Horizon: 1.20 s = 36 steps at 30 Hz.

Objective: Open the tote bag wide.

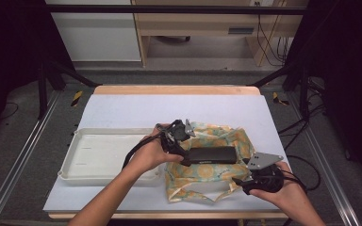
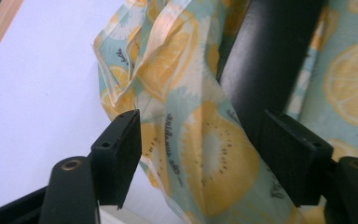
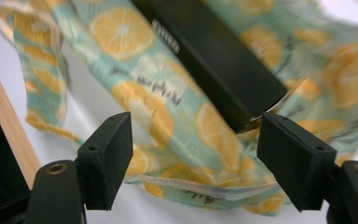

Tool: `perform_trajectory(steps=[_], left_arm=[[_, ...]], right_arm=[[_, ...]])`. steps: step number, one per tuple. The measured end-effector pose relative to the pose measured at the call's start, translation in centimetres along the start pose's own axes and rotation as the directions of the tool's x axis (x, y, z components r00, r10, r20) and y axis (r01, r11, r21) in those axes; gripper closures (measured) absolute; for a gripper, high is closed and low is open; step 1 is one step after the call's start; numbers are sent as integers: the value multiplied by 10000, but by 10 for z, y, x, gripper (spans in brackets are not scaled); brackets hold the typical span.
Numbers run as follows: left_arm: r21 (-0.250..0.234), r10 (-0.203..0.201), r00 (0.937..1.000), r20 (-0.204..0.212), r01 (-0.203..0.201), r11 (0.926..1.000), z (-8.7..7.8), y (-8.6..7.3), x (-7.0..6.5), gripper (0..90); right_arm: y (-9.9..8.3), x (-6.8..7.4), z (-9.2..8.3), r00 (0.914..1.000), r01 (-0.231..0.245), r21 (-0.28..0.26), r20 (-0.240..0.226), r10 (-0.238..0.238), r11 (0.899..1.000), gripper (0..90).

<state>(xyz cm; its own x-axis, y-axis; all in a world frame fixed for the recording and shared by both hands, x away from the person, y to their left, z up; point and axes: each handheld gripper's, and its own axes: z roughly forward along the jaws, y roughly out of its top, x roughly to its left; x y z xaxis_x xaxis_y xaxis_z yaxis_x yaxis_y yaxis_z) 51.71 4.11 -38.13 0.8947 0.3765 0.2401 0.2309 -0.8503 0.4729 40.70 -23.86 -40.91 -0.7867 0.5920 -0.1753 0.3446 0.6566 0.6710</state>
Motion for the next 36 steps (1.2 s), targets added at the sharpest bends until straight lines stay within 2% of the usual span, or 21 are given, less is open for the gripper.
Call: perform_trajectory(steps=[1,3,4,5,6,7,8,9,10,11,14,15,21,29,32,36], left_arm=[[-25,-48,10000,13,48,10000,1,0,1,363],[-97,-96,9999,50,96,9999,3,-1,2,425],[-97,-96,9999,50,96,9999,3,-1,2,459],[-76,-115,9999,72,116,9999,3,-1,2,459],[-48,-24,9999,109,24,10000,3,-1,2,551],[-5,-25,10000,65,25,10000,3,0,2,631],[51,-21,10000,39,21,10000,4,0,1,631],[131,1,10000,-93,0,9999,5,0,1,720],[131,1,10000,-93,0,9999,5,0,1,757],[173,25,9999,-158,-23,9998,6,0,1,757],[225,37,9994,-358,-29,9997,9,-1,4,862],[300,21,9989,-463,-7,9995,12,-2,6,869],[449,-221,9988,-447,241,9987,23,-9,16,889],[617,-591,9973,-432,617,9962,40,-18,28,891],[722,-618,9971,-452,650,9953,45,-21,31,890],[847,-707,9959,-560,753,9936,49,-24,35,890]], right_arm=[[-4,-1,7,9998,53,118,-186,-51,9999,293],[-6,-1,12,9998,83,222,-190,-79,9997,359],[-6,-1,12,9998,83,222,-190,-79,9997,359],[-7,-2,15,9996,72,259,-285,-65,9996,388],[-8,-2,17,9994,102,262,-338,-93,9996,456],[-10,-2,20,9986,183,220,-504,-172,9996,584],[-10,-2,20,9986,183,220,-504,-172,9996,584],[-10,-2,21,9987,163,253,-494,-151,9995,722],[-10,-2,21,9987,163,253,-494,-151,9995,722],[-11,-1,22,9983,173,283,-556,-157,9994,766],[-12,2,23,9978,214,509,-636,-181,9985,885],[-14,3,23,9973,149,554,-725,-109,9984,900],[-23,10,23,9946,104,889,-1039,-11,9960,900],[-36,17,27,9905,-51,1039,-1362,193,9946,900],[-39,18,30,9883,-190,1072,-1487,349,9941,900],[-40,21,31,9867,-128,1156,-1597,313,9932,900]])
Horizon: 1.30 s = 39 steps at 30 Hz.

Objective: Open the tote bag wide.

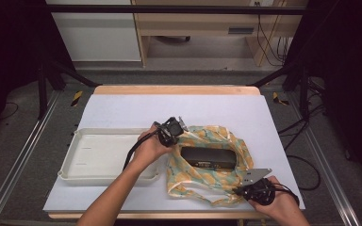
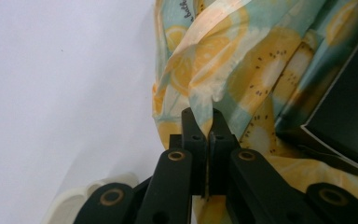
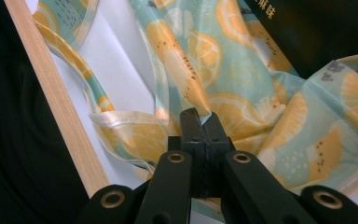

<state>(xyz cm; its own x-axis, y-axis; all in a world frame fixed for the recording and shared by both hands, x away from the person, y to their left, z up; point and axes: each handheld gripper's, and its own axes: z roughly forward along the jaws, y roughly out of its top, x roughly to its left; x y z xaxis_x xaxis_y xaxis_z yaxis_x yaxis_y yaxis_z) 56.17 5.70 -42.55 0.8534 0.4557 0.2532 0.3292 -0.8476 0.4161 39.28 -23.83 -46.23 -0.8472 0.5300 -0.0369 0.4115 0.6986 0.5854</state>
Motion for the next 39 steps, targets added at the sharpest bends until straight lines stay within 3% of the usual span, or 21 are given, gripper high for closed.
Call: perform_trajectory(steps=[6,11,14,18,20,23,29,35,39], left_arm=[[182,-89,10000,-38,90,9998,4,-3,4,892],[433,-262,9997,-24,262,9987,6,-7,6,896],[418,-323,9995,-4,323,9986,6,-10,8,895],[180,-481,9983,317,476,9987,2,-11,8,881],[34,-351,9989,304,350,9994,-4,-12,6,850],[-446,-259,9995,185,267,9986,-15,-14,1,763],[-1703,-256,9996,-116,233,9851,-45,-15,-9,496],[-2611,-228,9997,-56,206,9651,-73,-14,-20,454],[-2732,8,10000,62,9,9619,-83,-14,-35,510]], right_arm=[[0,2,2,9999,94,83,-80,-93,9999,900],[-3,-5,1,9999,-112,151,116,110,9998,900],[-5,-8,1,9996,-224,154,152,222,9996,900],[-5,-9,-1,9996,-178,90,201,177,9998,900],[-4,-10,-3,9996,-201,-145,197,204,9997,890],[-2,-11,-8,9982,-406,-581,410,430,9975,750],[6,-12,-20,9954,-565,-1155,702,649,9917,556],[12,-12,-31,9933,-606,-1474,888,742,9872,448],[13,-14,-39,9911,-728,-1793,971,913,9811,441]])
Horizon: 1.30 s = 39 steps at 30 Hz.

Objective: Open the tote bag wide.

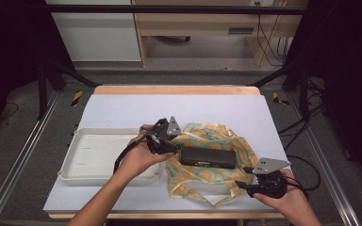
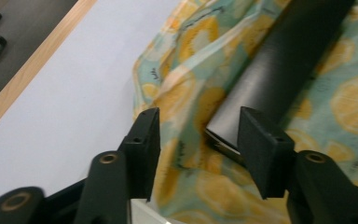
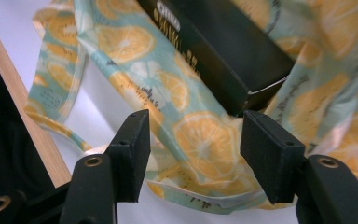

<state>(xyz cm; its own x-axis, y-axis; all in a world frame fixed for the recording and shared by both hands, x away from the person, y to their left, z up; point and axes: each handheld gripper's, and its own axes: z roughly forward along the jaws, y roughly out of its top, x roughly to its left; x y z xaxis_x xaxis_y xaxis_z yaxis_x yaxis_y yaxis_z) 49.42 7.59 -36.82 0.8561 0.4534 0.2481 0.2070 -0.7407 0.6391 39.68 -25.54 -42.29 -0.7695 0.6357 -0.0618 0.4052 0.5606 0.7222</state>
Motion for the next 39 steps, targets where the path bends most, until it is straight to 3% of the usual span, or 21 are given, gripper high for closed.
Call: perform_trajectory(steps=[8,12,20,27,39], left_arm=[[-224,-23,9995,309,30,9997,-1,-7,-25,730],[-310,-107,9991,408,120,9994,0,-10,-32,823],[-294,-57,9999,98,60,9995,2,-22,-46,842],[-486,-225,9996,160,232,9985,0,-27,-49,851],[-180,-460,9981,418,467,9987,6,-32,-52,900]], right_arm=[[13,-15,-4,9973,-303,-633,643,344,9975,749],[23,-22,1,9941,-426,-926,953,514,9948,840],[37,-36,17,9897,-503,-1320,1267,672,9900,872],[40,-40,24,9878,-527,-1379,1383,719,9890,880],[42,-46,28,9858,-460,-1355,1537,669,9897,893]])
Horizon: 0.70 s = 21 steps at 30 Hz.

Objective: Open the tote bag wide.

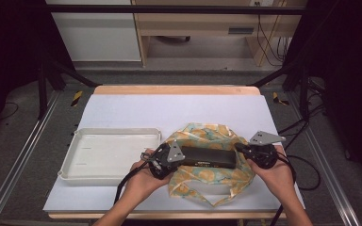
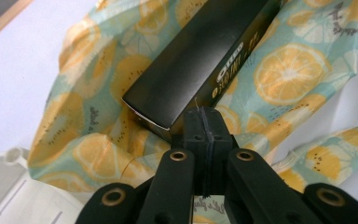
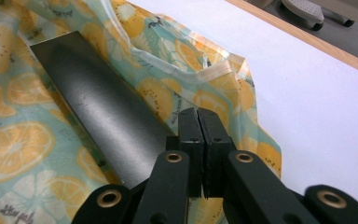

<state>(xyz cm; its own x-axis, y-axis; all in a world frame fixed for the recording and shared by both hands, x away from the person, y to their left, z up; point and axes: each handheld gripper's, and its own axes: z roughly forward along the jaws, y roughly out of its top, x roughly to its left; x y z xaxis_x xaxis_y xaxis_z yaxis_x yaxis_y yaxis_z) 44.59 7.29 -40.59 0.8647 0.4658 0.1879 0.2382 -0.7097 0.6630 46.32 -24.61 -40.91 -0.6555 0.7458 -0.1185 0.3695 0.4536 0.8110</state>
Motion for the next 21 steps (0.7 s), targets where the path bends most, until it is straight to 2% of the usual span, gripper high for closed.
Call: perform_trajectory(steps=[10,17,21], left_arm=[[212,-48,10000,-80,49,9998,15,-15,-9,900],[459,23,10000,-1,-23,9989,26,-25,-15,900],[617,52,10000,77,-57,9981,31,-30,-19,900]], right_arm=[[-4,-16,14,9998,-178,87,47,177,9998,892],[-10,-31,34,9995,-308,508,-27,309,9982,892],[-15,-38,43,9983,-560,695,-138,571,9960,894]])
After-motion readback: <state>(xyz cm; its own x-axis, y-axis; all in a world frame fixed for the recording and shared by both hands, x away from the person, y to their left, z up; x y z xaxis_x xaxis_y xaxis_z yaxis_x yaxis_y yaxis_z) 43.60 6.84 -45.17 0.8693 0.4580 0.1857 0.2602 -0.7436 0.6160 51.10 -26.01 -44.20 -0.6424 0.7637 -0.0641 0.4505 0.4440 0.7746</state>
